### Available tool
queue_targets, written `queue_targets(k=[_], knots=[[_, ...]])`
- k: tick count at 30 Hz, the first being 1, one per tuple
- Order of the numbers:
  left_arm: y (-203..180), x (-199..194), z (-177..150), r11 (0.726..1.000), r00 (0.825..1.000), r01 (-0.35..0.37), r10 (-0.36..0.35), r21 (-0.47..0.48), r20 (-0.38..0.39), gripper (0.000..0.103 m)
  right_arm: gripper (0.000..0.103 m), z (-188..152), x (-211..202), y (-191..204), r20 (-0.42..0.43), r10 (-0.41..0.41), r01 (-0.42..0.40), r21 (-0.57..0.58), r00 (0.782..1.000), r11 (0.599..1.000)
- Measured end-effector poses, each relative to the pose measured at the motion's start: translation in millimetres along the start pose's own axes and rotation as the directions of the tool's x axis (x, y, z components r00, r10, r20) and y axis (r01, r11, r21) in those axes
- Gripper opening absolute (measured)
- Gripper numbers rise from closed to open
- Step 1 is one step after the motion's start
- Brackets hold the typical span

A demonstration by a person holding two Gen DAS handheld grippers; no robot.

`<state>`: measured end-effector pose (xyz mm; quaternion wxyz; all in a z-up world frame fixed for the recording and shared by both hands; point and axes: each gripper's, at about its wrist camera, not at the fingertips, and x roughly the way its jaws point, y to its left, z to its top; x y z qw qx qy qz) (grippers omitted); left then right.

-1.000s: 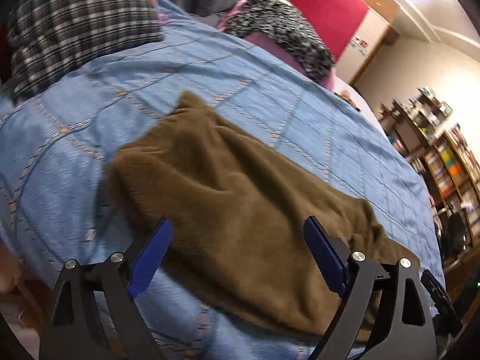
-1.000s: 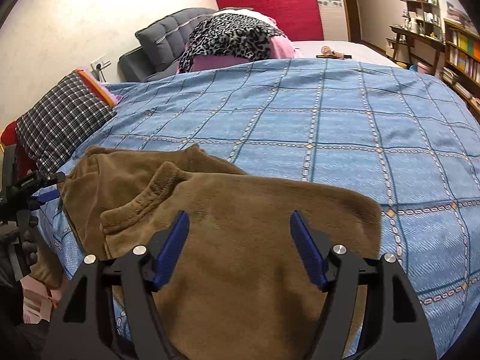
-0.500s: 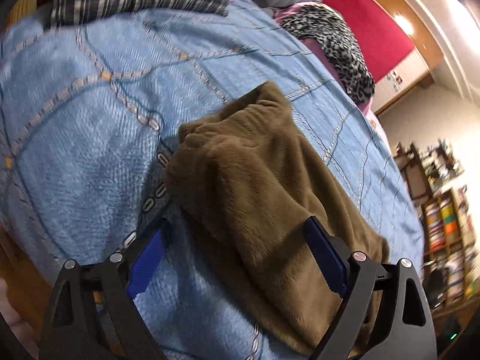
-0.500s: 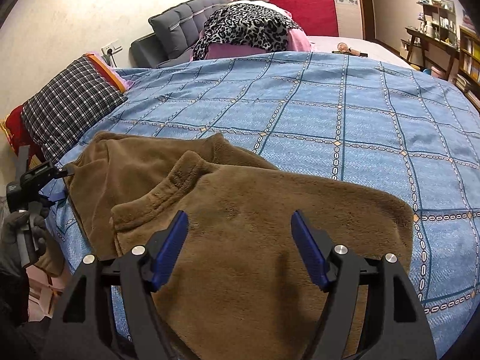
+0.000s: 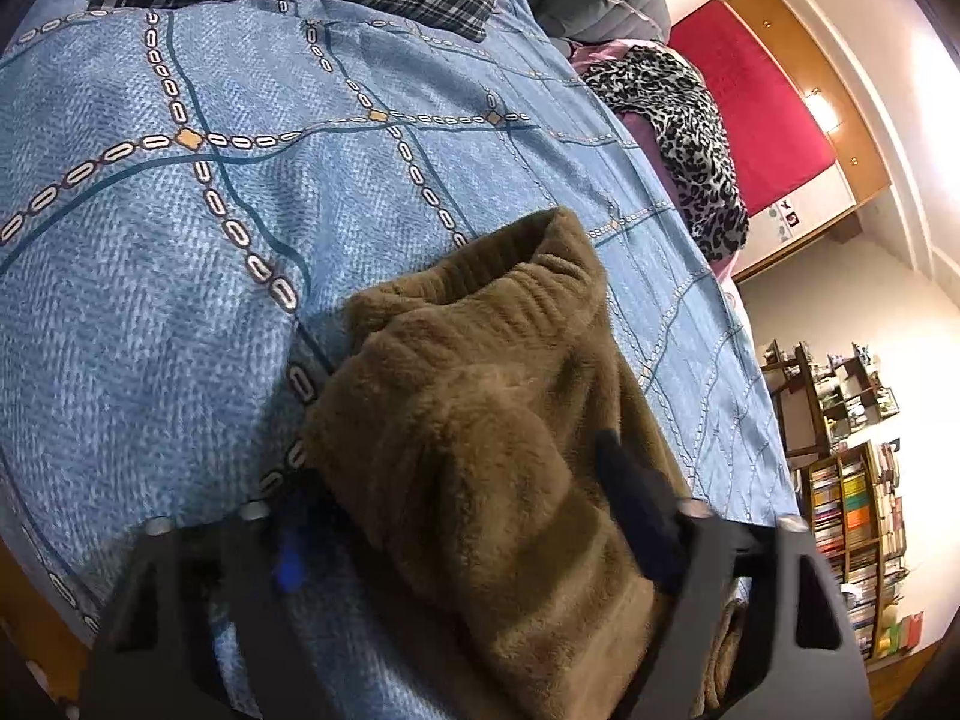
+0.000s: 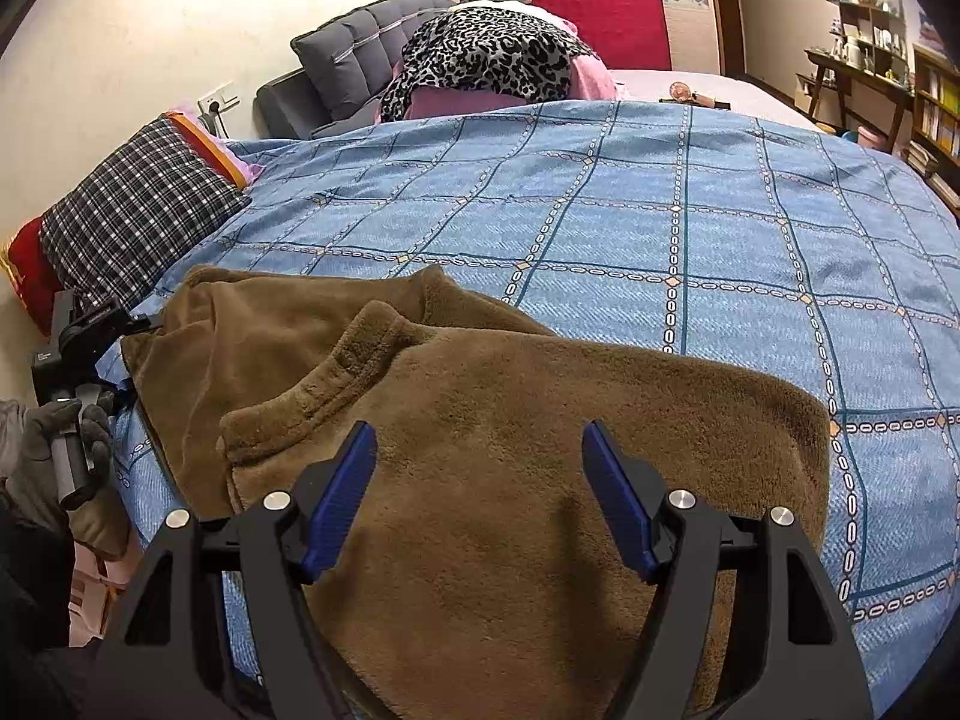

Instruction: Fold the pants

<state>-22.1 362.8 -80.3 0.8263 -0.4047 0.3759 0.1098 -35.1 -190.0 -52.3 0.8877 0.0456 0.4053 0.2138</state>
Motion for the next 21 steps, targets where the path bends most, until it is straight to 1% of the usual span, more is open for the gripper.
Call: queue_targets(k=[1, 2, 5, 10, 12, 15, 17, 21], knots=[[0, 1, 1, 1.000, 1.000, -0.004, 0.004, 0.003, -0.004, 0.056, 0.072, -1, 0, -1, -0.001, 0.001, -0.001, 0.003, 1.000, 1.000], [0, 2, 1, 1.000, 1.000, -0.007, 0.007, 0.014, -0.018, 0.048, 0.072, -1, 0, -2, -0.002, 0.002, -0.002, 0.005, 1.000, 1.000], [-7, 2, 2, 0.999, 1.000, -0.007, 0.008, 0.052, -0.014, 0.039, 0.072, -2, 0, -2, -0.001, 0.003, -0.003, 0.007, 1.000, 1.000], [-34, -8, -2, 0.987, 0.999, -0.021, 0.016, 0.159, 0.033, 0.034, 0.072, -1, -2, -6, 0.010, 0.004, -0.004, 0.019, 1.000, 1.000], [-54, -16, -6, 0.974, 0.998, -0.032, 0.018, 0.223, 0.065, 0.033, 0.072, -2, -4, -8, 0.016, 0.006, -0.006, 0.027, 1.000, 1.000], [-83, -24, -14, 0.953, 0.996, -0.030, 0.002, 0.302, 0.094, 0.033, 0.072, -4, -7, -13, 0.023, 0.011, -0.012, 0.046, 1.000, 0.999], [-106, -32, -24, 0.932, 0.994, -0.019, -0.023, 0.363, 0.111, 0.032, 0.072, -5, -9, -15, 0.028, 0.012, -0.014, 0.059, 1.000, 0.998], [-149, -42, -41, 0.890, 0.991, 0.019, -0.079, 0.456, 0.111, 0.032, 0.072, -7, -13, -24, 0.037, 0.020, -0.023, 0.096, 0.999, 0.995]])
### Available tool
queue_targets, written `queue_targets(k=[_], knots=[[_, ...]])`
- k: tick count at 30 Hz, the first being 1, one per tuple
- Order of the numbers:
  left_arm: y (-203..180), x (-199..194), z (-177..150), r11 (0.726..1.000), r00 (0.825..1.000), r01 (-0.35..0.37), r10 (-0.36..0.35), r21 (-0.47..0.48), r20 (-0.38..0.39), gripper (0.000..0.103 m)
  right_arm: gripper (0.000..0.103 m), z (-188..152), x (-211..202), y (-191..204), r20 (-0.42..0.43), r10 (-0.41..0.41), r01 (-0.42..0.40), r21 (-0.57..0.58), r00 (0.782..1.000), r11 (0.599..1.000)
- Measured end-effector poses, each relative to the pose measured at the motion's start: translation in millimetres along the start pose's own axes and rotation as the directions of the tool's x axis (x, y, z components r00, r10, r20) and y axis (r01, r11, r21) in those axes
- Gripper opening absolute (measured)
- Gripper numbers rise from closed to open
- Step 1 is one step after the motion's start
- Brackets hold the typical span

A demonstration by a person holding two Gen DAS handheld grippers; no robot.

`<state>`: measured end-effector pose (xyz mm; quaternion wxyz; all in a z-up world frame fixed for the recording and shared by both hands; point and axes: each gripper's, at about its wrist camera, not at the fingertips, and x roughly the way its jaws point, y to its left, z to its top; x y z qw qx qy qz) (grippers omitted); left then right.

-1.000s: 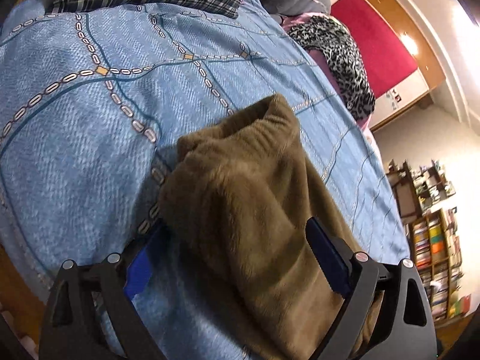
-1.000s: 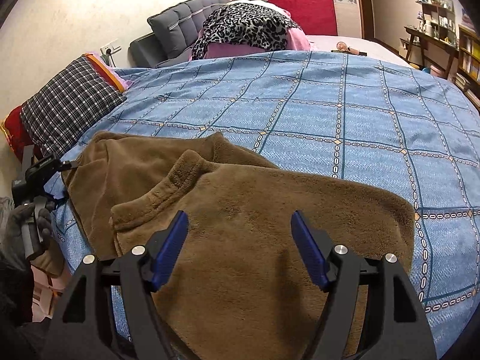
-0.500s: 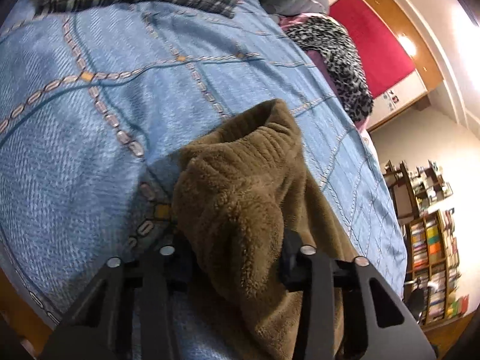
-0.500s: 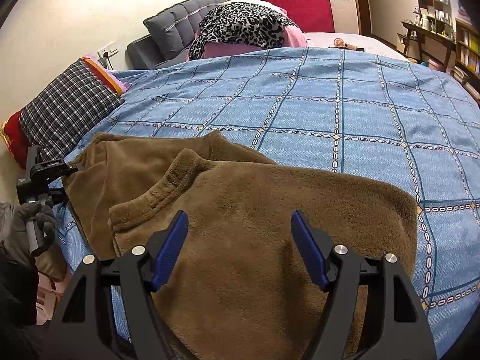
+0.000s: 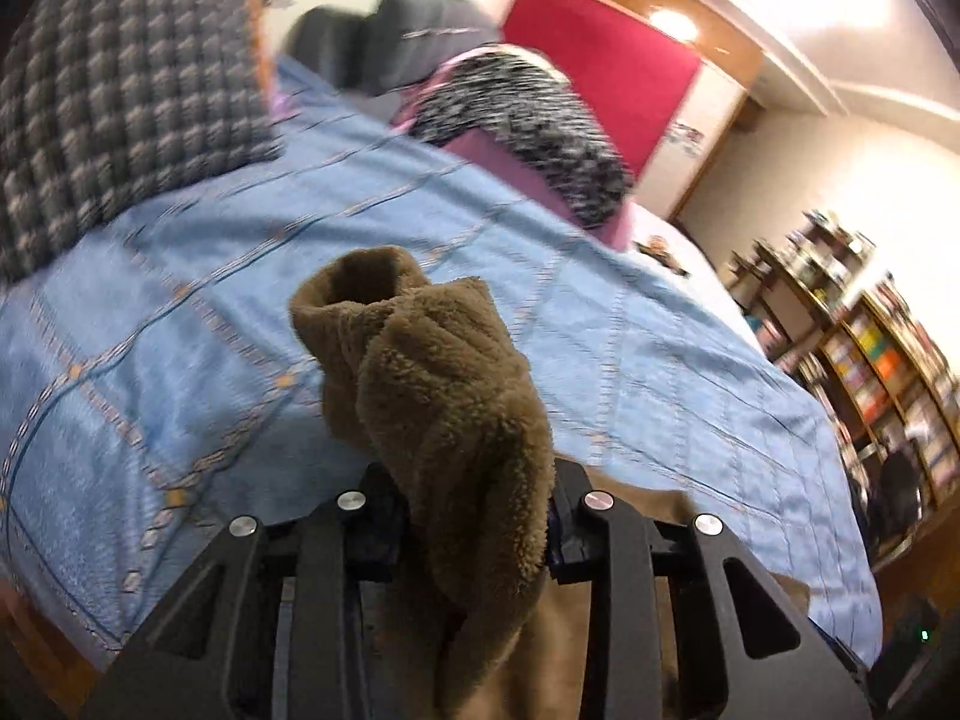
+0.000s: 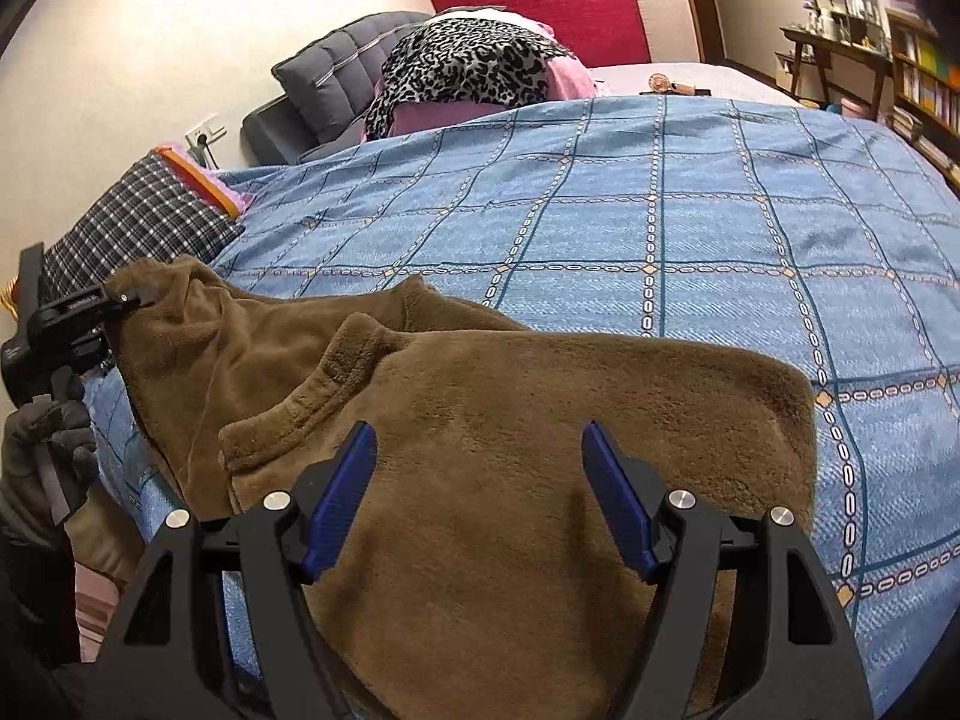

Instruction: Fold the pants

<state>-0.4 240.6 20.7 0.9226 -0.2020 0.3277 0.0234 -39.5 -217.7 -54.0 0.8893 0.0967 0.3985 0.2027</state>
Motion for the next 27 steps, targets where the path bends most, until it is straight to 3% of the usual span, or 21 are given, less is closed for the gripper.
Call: queue_targets(k=[4, 8, 15, 22, 27], knots=[[-50, -10, -4, 0.992, 0.997, 0.070, -0.071, 0.108, 0.005, 0.031, 0.072, -2, -5, -9, 0.010, 0.008, -0.009, 0.037, 1.000, 0.999], [-105, -18, -15, 0.963, 0.989, 0.143, -0.146, 0.226, -0.004, 0.031, 0.072, -4, -9, -18, 0.021, 0.016, -0.018, 0.071, 1.000, 0.997], [-186, -27, -48, 0.892, 0.964, 0.265, -0.254, 0.365, -0.079, 0.031, 0.072, -11, -23, -38, 0.050, 0.008, -0.015, 0.132, 0.999, 0.991], [-241, -19, -87, 0.826, 0.936, 0.350, -0.295, 0.441, -0.191, 0.030, 0.072, -17, -34, -57, 0.069, -0.003, -0.010, 0.188, 0.998, 0.982], [-279, -23, -114, 0.761, 0.912, 0.410, -0.330, 0.502, -0.244, 0.030, 0.072, -20, -41, -73, 0.085, 0.000, -0.021, 0.244, 0.996, 0.970]])
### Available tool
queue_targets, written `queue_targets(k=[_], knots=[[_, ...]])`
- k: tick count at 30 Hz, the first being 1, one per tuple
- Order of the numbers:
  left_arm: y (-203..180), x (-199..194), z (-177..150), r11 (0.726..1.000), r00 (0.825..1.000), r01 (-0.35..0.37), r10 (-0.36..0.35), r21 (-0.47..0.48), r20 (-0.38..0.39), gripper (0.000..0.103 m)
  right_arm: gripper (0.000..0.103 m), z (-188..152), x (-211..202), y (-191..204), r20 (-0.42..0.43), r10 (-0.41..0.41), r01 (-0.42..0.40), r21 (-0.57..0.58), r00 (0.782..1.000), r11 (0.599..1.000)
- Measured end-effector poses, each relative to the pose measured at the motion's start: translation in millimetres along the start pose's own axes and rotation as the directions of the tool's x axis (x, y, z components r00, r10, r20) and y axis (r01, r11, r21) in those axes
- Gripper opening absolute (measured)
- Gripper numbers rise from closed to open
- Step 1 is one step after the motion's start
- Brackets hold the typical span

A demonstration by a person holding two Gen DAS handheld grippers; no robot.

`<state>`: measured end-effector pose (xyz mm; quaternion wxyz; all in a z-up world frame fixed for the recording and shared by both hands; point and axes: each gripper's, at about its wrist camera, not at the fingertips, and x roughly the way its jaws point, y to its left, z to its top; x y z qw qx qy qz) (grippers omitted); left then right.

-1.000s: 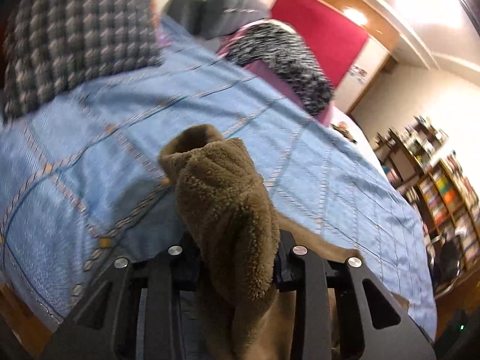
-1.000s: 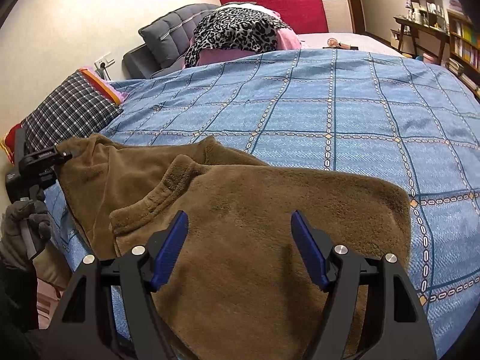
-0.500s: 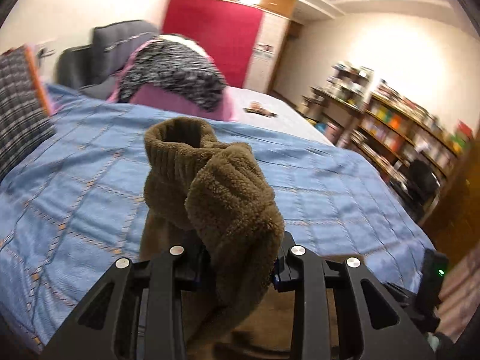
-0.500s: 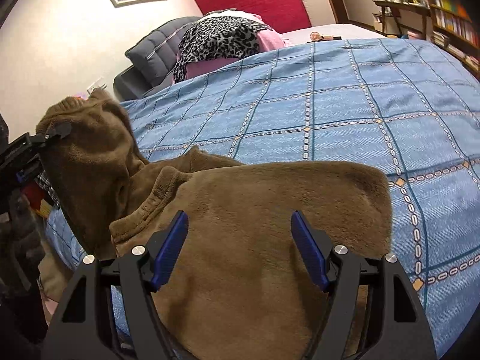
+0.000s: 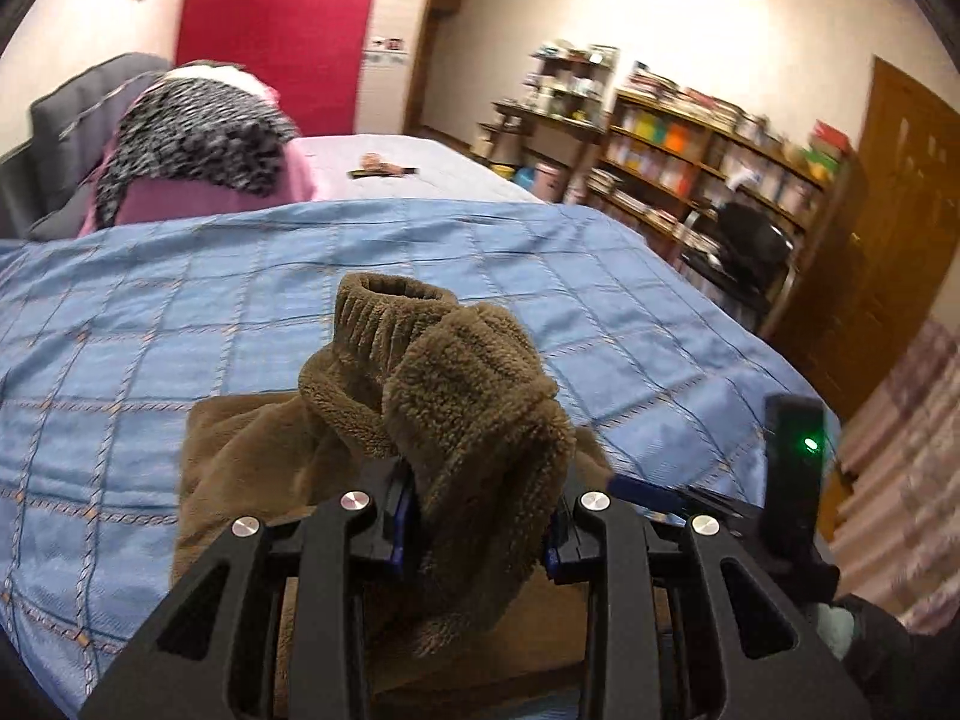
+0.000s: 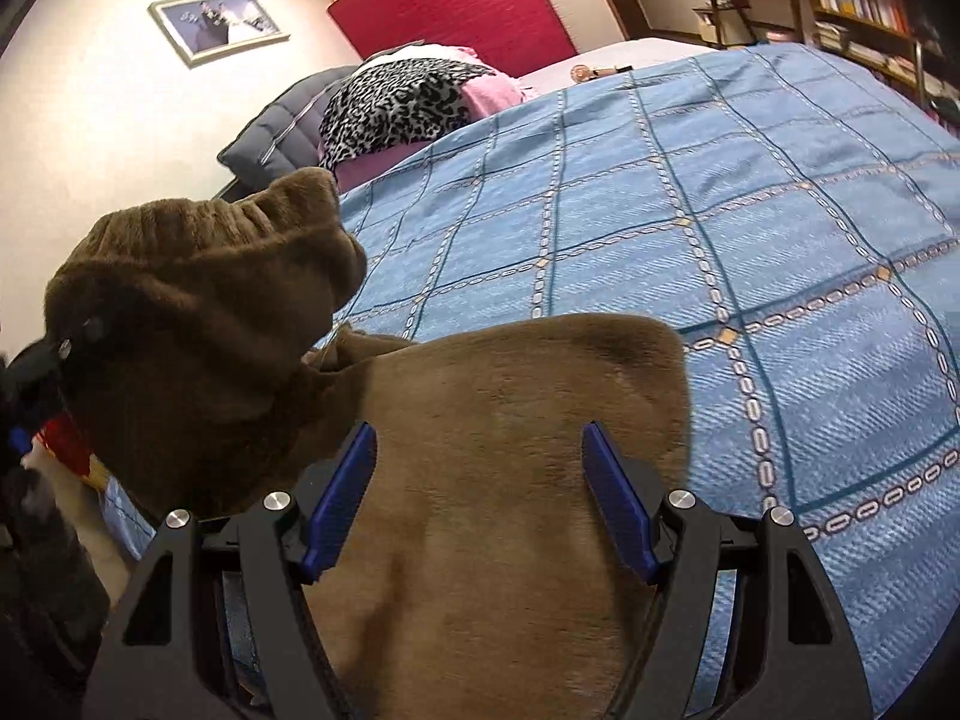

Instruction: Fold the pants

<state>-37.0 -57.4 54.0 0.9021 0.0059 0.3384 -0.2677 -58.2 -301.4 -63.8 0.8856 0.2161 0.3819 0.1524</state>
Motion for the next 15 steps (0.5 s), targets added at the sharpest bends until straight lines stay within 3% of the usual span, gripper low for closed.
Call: queue_targets(k=[4, 12, 15], knots=[[-28, 9, 0, 0.997, 0.999, 0.051, -0.050, 0.060, -0.009, 0.030, 0.072, 3, -7, -13, 0.019, -0.013, 0.012, 0.041, 1.000, 0.999], [-66, 49, -14, 0.983, 0.987, 0.123, -0.108, 0.135, -0.117, 0.031, 0.072, 5, -23, -42, 0.060, -0.063, 0.056, 0.105, 0.996, 0.993], [-73, 62, -22, 0.978, 0.977, 0.160, -0.138, 0.131, -0.163, 0.042, 0.072, 5, -26, -53, 0.063, -0.069, 0.060, 0.139, 0.996, 0.988]])
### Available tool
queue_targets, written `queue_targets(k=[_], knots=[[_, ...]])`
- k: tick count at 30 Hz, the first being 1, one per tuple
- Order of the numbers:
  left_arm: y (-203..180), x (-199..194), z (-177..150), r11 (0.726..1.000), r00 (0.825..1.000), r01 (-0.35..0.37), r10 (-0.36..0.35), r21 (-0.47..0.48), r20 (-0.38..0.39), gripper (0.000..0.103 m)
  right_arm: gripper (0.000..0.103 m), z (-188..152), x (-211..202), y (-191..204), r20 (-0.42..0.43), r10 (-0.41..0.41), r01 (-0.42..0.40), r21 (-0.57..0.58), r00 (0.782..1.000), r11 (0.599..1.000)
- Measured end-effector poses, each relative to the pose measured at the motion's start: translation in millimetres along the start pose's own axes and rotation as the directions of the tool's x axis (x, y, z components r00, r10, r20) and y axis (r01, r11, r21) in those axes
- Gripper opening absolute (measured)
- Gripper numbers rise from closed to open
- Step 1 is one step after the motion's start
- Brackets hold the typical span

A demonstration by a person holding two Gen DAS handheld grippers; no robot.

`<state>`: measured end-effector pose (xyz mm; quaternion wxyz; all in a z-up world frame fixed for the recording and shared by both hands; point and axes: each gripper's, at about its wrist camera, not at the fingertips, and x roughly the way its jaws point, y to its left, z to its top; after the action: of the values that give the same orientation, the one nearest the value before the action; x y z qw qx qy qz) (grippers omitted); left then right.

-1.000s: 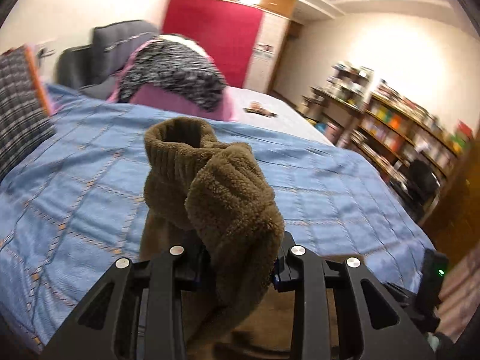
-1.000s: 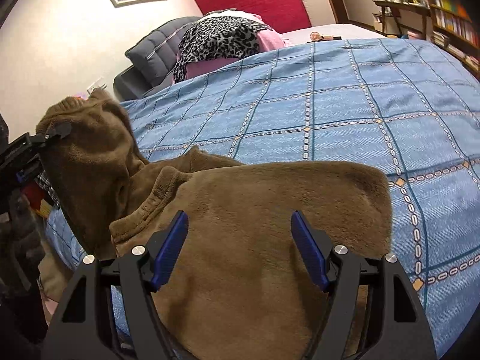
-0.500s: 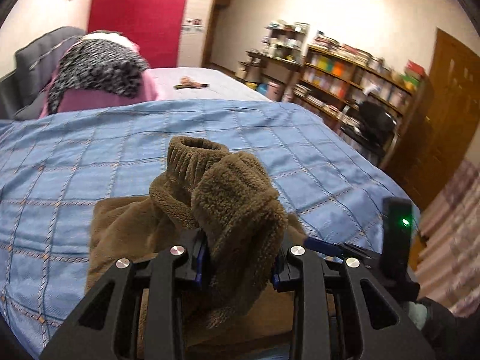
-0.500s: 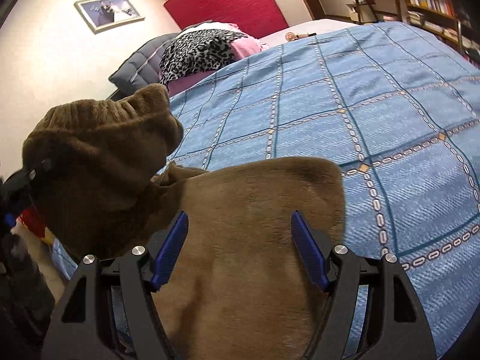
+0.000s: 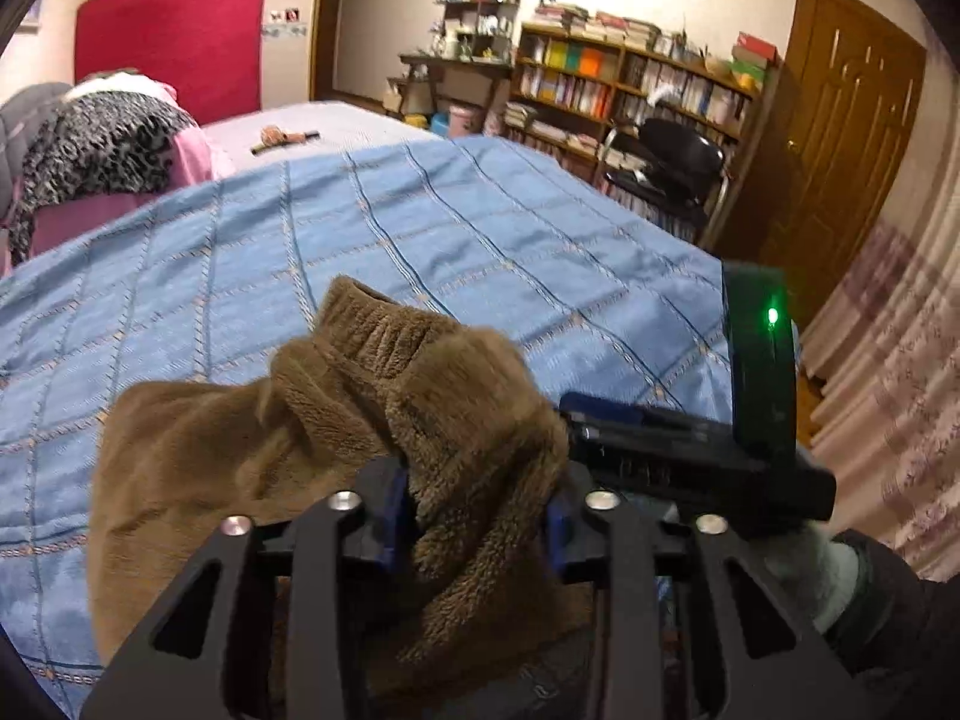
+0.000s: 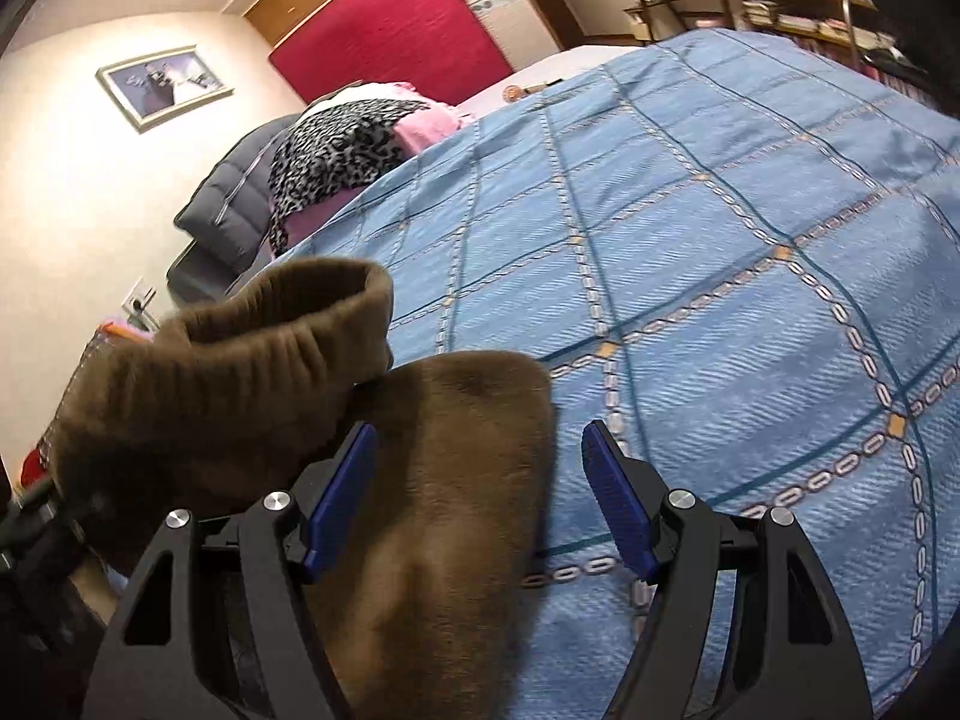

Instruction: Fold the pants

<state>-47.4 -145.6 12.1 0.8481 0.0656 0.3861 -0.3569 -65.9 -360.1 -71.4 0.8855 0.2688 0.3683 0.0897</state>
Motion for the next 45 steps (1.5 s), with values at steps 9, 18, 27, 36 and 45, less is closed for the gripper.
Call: queue_targets(k=[9, 18, 27, 36, 45], knots=[[-2, -2, -6, 0.989, 0.988, 0.150, -0.150, -0.006, -0.021, 0.063, 0.072, 5, -7, -9, 0.002, 0.040, -0.040, 0.038, 0.999, 0.998], [78, -36, -21, 0.966, 0.998, 0.061, -0.053, -0.251, 0.040, 0.066, 0.072, 11, 4, 6, -0.055, 0.193, -0.186, 0.108, 0.980, 0.977], [111, -45, -39, 0.944, 1.000, 0.016, -0.006, -0.329, 0.031, 0.069, 0.065, 15, 8, 45, -0.070, 0.198, -0.199, -0.016, 0.978, 0.980], [117, -42, -44, 0.944, 0.999, 0.024, -0.015, -0.329, 0.030, 0.073, 0.013, 9, 3, 59, -0.112, 0.183, -0.193, -0.086, 0.977, 0.977], [126, -47, -38, 0.932, 0.998, 0.032, -0.009, -0.360, 0.066, 0.074, 0.012, 11, -54, 77, -0.118, 0.296, -0.306, -0.074, 0.948, 0.949]])
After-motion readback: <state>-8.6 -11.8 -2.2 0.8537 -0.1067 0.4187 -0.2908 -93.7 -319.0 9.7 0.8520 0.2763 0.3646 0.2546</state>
